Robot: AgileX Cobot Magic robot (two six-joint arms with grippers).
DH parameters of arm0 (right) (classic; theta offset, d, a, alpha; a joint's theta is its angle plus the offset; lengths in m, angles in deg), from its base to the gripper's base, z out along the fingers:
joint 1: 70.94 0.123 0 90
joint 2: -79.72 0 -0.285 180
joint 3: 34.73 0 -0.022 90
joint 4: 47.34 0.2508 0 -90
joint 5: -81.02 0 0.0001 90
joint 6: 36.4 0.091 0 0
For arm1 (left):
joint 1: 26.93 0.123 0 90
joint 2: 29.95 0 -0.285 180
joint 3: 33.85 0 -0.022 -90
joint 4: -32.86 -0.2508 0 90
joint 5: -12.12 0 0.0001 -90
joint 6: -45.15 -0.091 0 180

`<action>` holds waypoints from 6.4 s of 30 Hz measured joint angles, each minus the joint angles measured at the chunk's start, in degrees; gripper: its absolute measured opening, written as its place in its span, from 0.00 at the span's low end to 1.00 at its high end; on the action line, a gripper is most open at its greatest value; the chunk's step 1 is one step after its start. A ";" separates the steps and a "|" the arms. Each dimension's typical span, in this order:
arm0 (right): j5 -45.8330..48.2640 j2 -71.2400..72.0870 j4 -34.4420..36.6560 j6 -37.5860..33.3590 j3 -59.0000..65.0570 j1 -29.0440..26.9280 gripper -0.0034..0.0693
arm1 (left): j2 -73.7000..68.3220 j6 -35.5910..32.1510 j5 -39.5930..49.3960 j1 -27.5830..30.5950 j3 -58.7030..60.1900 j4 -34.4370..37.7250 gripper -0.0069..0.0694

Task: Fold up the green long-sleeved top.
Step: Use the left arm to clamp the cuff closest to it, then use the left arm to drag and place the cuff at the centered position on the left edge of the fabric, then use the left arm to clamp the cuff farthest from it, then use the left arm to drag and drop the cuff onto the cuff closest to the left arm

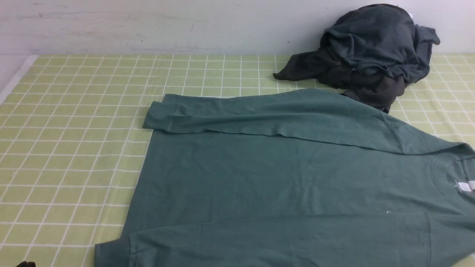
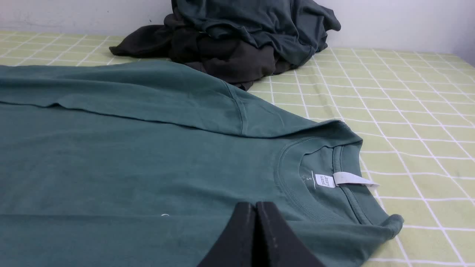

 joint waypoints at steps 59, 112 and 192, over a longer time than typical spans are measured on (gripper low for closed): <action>-44.86 0.00 -0.06 3.07 0.31 0.00 0.03 | 0.00 2.35 -43.21 0.00 0.57 0.06 0.09; 19.02 -63.58 28.21 -23.38 -36.19 14.73 0.03 | -87.32 17.33 3.26 -7.31 -37.03 -1.60 0.14; 17.76 -63.64 30.40 -23.92 -36.19 14.73 0.03 | -107.65 -5.17 37.91 -7.90 -76.01 2.34 0.22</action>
